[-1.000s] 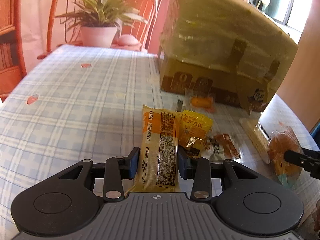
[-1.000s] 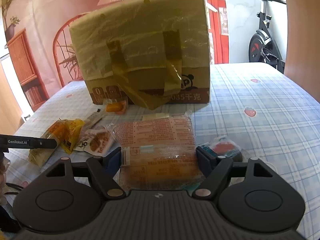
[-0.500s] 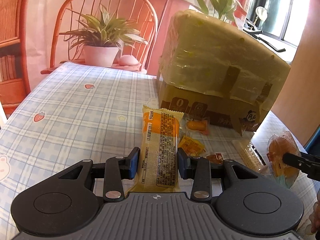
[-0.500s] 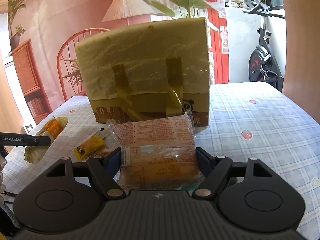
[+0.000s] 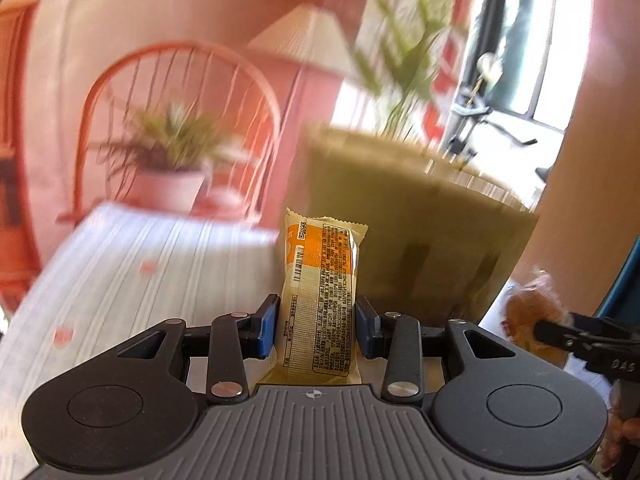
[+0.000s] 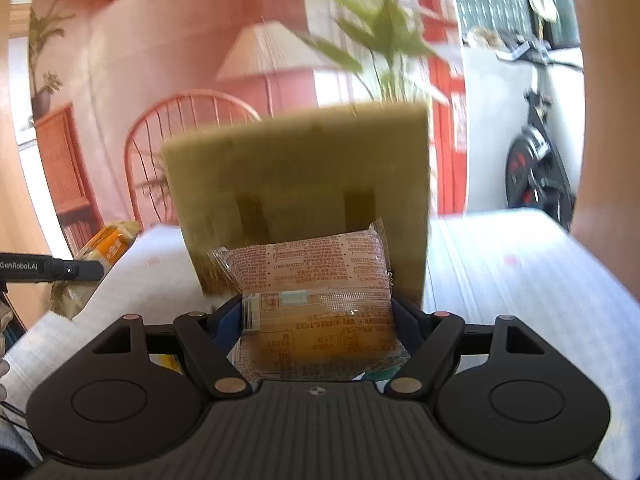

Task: Organize snacks
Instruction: 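Lift the pastry bar and cake packet up over the box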

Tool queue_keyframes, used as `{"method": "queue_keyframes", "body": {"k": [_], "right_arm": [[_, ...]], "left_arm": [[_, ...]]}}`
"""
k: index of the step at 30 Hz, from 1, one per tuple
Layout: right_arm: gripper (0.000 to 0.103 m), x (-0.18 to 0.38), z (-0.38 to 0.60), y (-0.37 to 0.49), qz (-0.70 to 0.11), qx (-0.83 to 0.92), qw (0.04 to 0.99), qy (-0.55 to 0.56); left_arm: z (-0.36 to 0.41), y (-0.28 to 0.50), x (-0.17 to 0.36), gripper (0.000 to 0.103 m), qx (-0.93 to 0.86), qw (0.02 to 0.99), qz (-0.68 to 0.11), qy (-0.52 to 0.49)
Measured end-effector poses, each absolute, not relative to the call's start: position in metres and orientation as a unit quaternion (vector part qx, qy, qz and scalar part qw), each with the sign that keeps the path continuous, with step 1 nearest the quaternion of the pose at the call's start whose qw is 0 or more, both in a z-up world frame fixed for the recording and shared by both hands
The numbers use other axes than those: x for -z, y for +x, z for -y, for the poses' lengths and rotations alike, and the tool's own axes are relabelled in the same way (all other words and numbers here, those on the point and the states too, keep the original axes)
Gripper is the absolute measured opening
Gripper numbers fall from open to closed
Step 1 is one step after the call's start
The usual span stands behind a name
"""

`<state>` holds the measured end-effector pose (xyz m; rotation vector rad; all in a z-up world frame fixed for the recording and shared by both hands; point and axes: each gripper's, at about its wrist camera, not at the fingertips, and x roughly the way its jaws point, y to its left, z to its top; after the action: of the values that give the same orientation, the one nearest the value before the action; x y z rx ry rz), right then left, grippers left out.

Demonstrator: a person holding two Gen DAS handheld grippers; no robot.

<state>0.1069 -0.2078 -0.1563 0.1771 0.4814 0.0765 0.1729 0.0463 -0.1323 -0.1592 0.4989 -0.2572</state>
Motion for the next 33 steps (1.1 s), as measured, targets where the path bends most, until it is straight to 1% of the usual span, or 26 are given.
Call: {"method": "queue_keyframes", "body": {"k": [6, 15, 23, 33], "right_arm": [[0.077, 0.112, 0.21, 0.132, -0.196, -0.051, 0.976, 0.078], [0.077, 0.061, 0.228, 0.168, -0.162, -0.045, 0.984, 0.051], [0.077, 0.038, 0.237, 0.197, -0.158, -0.044, 0.986, 0.024], [0.077, 0.028, 0.242, 0.231, -0.159, -0.046, 0.986, 0.008]], "left_arm": [[-0.025, 0.197, 0.086, 0.041, 0.162, 0.963, -0.202, -0.077], [0.011, 0.238, 0.044, 0.041, 0.202, 0.959, -0.19, -0.056], [0.027, 0.263, 0.031, 0.041, 0.215, 0.956, -0.193, -0.052], [0.037, 0.294, 0.03, 0.041, 0.218, 0.953, -0.207, -0.043]]}}
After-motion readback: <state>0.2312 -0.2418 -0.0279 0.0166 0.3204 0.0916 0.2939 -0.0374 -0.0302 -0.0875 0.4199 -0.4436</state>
